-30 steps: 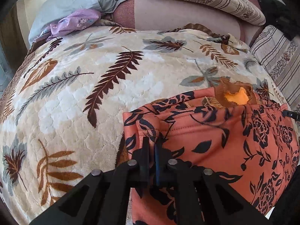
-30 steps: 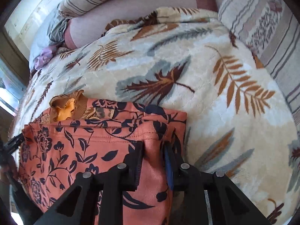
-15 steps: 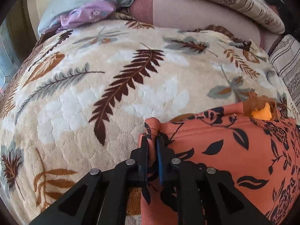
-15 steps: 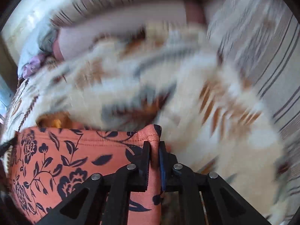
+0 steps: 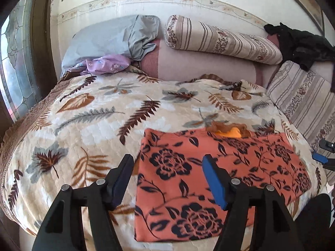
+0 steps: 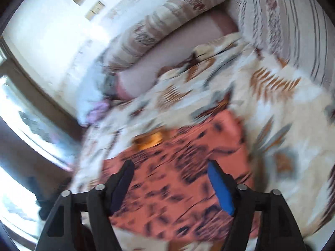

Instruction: Fold small clothes

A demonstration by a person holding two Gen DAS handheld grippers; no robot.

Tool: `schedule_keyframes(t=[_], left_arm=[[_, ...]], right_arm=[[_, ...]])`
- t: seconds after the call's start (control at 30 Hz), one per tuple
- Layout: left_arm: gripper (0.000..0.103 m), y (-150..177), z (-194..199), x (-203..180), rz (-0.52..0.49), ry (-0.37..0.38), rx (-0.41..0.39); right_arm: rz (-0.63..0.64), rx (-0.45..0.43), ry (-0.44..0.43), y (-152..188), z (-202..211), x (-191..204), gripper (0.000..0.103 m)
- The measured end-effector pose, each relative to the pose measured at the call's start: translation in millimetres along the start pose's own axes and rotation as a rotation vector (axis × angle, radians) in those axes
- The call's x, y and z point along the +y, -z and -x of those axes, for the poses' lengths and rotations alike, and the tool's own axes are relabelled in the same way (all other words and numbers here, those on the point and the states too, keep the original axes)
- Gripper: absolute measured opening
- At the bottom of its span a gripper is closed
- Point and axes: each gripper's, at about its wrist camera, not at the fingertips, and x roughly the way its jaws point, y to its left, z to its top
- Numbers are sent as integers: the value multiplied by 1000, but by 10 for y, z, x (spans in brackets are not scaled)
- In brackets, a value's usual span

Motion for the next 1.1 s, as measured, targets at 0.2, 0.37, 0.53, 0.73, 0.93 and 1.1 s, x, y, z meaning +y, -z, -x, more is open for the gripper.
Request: schedule_keyframes(t=[0.2,0.37,0.53,0.73,0.93,1.1], left_arm=[[72,606,-724,146,52,-121,309],[73,379,-305,146,52,-185,185],[78,672,-681,206,45,-203,385],[78,419,-236,211,103,-220,239],[78,60,-121,-142,46,-109,152],[78,-152,-484,-478,-16,-43,172]], right_arm=[[-296,130,117,450,-399,-710,70],[-196,8,71,379,54,-348,72],[-302,99,148,612,-154,-663,76],[-170,25,67,353,89,-193,76],[-112,72,-65,-67,-224,104,76],[-166,210,-143,-284,-877,94,76]])
